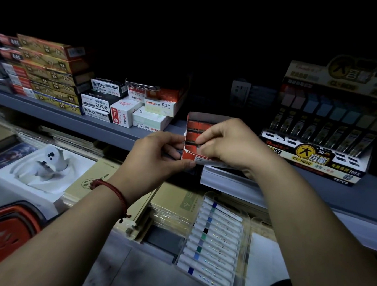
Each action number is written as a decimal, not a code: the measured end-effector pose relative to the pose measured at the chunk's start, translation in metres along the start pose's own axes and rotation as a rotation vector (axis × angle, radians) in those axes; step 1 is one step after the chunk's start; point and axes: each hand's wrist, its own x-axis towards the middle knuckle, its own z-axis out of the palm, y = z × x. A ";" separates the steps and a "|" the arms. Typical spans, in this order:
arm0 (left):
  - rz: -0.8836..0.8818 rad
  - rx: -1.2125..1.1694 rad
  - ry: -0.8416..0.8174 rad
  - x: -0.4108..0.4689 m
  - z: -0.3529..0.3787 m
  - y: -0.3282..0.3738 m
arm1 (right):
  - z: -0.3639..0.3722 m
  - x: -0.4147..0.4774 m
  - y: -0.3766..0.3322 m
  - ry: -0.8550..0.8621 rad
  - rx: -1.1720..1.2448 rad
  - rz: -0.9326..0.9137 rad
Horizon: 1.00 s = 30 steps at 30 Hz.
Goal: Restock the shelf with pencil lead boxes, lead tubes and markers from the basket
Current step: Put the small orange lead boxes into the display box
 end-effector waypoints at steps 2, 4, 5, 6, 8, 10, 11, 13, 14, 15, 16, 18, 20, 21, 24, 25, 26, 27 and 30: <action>0.008 0.014 0.005 0.000 0.001 0.000 | -0.001 0.000 0.001 -0.009 -0.002 -0.042; 0.027 0.020 0.009 0.001 0.001 0.000 | -0.004 -0.005 0.001 -0.012 -0.028 -0.087; 0.046 0.019 0.003 0.001 0.001 -0.001 | -0.007 -0.007 0.002 0.015 -0.037 -0.106; 0.071 0.024 -0.004 0.001 0.000 -0.002 | -0.010 -0.009 0.006 0.060 -0.044 -0.121; 0.123 0.071 -0.018 0.001 -0.002 -0.004 | -0.020 -0.013 0.017 0.167 -0.089 -0.143; 0.157 0.130 -0.021 0.001 -0.003 -0.005 | -0.033 -0.018 0.026 0.272 -0.174 -0.172; 0.164 0.143 -0.021 0.001 -0.003 -0.005 | -0.039 -0.020 0.030 0.323 -0.208 -0.185; 0.171 0.168 -0.030 0.002 -0.002 -0.006 | -0.048 -0.024 0.034 0.402 -0.264 -0.185; 0.178 0.184 -0.043 0.003 -0.002 -0.006 | -0.050 -0.025 0.036 0.418 -0.285 -0.168; 0.188 0.204 -0.059 0.003 -0.001 -0.007 | -0.051 -0.026 0.037 0.414 -0.300 -0.140; 0.198 0.231 -0.076 0.004 -0.001 -0.008 | -0.049 -0.026 0.037 0.392 -0.311 -0.103; 0.218 0.294 -0.103 0.006 0.002 -0.010 | -0.046 -0.028 0.035 0.327 -0.295 -0.024; 0.225 0.321 -0.110 0.007 0.004 -0.011 | -0.043 -0.027 0.034 0.277 -0.268 0.039; 0.221 0.320 -0.111 0.007 0.004 -0.011 | -0.043 -0.025 0.033 0.261 -0.263 0.064; 0.209 0.316 -0.111 0.008 0.006 -0.010 | -0.041 -0.021 0.031 0.235 -0.258 0.113; 0.209 0.314 -0.108 0.009 0.006 -0.011 | -0.040 -0.018 0.030 0.240 -0.268 0.116; 0.211 0.311 -0.103 0.009 0.006 -0.011 | -0.039 -0.017 0.030 0.247 -0.279 0.117; 0.214 0.309 -0.097 0.010 0.006 -0.011 | -0.037 -0.015 0.030 0.254 -0.284 0.120; 0.224 0.318 -0.081 0.012 0.006 -0.012 | -0.036 -0.014 0.028 0.248 -0.273 0.135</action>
